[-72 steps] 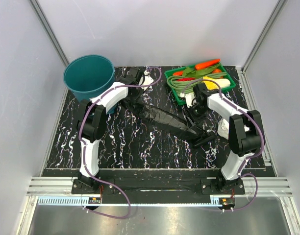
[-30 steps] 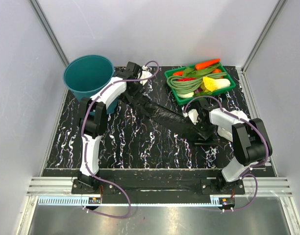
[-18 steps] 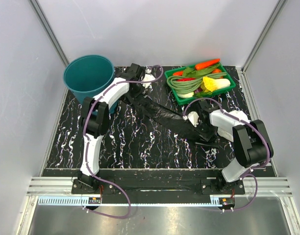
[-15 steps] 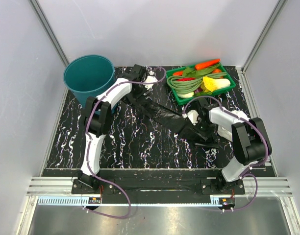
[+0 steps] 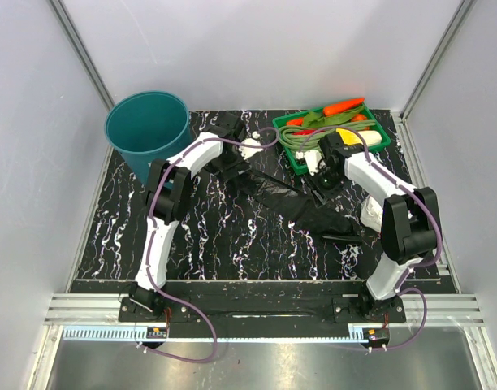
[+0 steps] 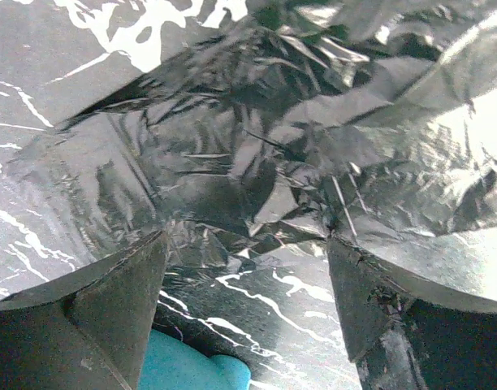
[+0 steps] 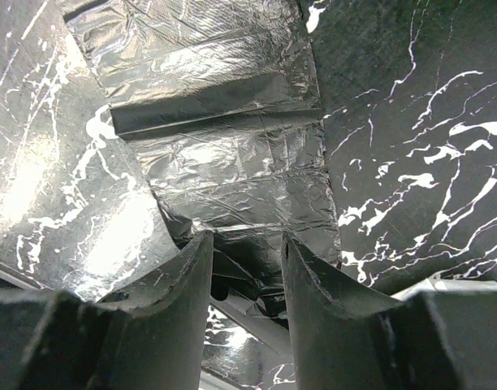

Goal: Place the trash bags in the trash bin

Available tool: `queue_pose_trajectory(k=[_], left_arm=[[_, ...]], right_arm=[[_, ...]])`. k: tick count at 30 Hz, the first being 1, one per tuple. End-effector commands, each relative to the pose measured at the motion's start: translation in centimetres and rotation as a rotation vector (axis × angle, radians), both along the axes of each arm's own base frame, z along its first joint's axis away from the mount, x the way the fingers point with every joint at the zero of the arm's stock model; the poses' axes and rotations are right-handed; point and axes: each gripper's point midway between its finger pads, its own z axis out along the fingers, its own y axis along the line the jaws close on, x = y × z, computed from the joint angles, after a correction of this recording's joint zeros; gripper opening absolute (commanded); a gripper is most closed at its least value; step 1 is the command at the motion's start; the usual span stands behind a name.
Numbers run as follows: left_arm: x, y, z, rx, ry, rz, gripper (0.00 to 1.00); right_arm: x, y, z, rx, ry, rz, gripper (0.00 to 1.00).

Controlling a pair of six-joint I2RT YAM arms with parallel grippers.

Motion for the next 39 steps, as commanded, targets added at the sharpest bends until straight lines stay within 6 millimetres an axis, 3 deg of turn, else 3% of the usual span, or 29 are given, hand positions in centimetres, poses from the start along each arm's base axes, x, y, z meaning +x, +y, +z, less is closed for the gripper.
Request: queue_pose_trajectory(k=[1, 10, 13, 22, 26, 32, 39], left_arm=[[-1.9, -0.1, -0.1, -0.008, 0.087, -0.084, 0.83], [-7.3, 0.6, -1.9, 0.031, 0.274, -0.189, 0.8], [-7.9, 0.4, -1.4, 0.011, 0.291, -0.182, 0.8], [-5.8, -3.7, 5.3, -0.226, 0.19, -0.128, 0.8], [-2.8, -4.8, 7.6, -0.293, 0.064, -0.054, 0.8], [2.6, -5.1, 7.1, -0.289, -0.121, 0.047, 0.83], [4.1, -5.3, 3.5, -0.249, -0.13, 0.051, 0.83]], right_arm=[[0.4, 1.1, 1.0, 0.053, 0.024, -0.029, 0.45], [0.5, 1.5, 1.1, 0.077, 0.019, -0.033, 0.45], [0.3, 1.5, 1.0, 0.08, 0.014, -0.03, 0.45], [-0.4, 0.8, 0.8, 0.066, -0.01, -0.06, 0.45], [-0.5, 0.9, 1.3, 0.088, -0.026, -0.077, 0.45], [-0.4, 0.9, 1.6, 0.096, -0.045, -0.073, 0.45], [-0.7, 0.9, 1.6, 0.098, -0.049, -0.065, 0.45]])
